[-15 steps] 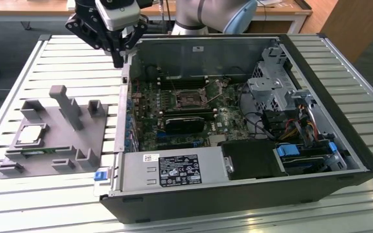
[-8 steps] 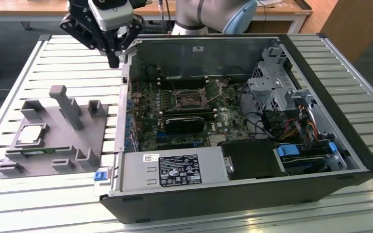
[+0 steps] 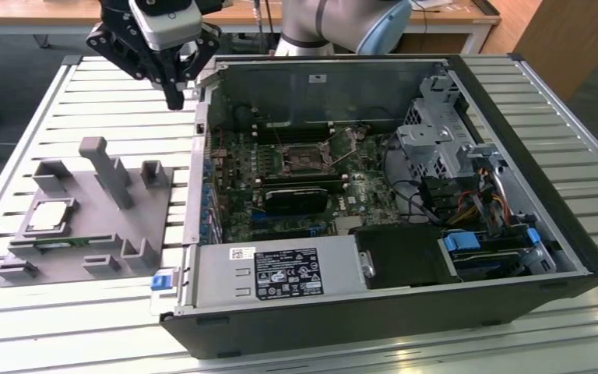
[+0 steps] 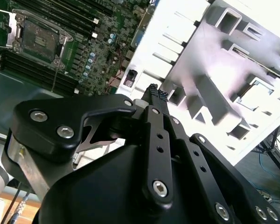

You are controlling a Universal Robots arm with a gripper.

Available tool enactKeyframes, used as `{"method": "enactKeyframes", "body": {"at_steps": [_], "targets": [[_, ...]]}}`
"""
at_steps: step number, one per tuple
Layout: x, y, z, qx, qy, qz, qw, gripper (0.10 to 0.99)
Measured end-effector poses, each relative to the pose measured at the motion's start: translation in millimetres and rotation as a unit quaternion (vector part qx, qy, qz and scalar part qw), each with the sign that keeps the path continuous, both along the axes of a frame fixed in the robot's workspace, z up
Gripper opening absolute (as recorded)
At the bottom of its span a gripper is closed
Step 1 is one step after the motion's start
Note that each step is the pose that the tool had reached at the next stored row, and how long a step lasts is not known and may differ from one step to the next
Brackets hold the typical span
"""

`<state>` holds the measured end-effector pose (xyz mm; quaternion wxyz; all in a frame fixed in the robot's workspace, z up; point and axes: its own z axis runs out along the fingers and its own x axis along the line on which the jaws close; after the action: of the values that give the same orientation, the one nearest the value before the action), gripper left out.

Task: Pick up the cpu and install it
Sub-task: 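Reach for the cpu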

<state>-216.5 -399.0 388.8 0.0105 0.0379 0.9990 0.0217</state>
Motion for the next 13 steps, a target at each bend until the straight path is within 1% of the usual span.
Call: {"method": "enactKeyframes", "body": {"at_steps": [3,13], "targets": [[-6.4,0.0,-0.2,0.0,0.0,0.0,1.0,0.11],[-15.1,0.0,-0.4,0.0,0.0001,0.0,1.0,0.11]]}}
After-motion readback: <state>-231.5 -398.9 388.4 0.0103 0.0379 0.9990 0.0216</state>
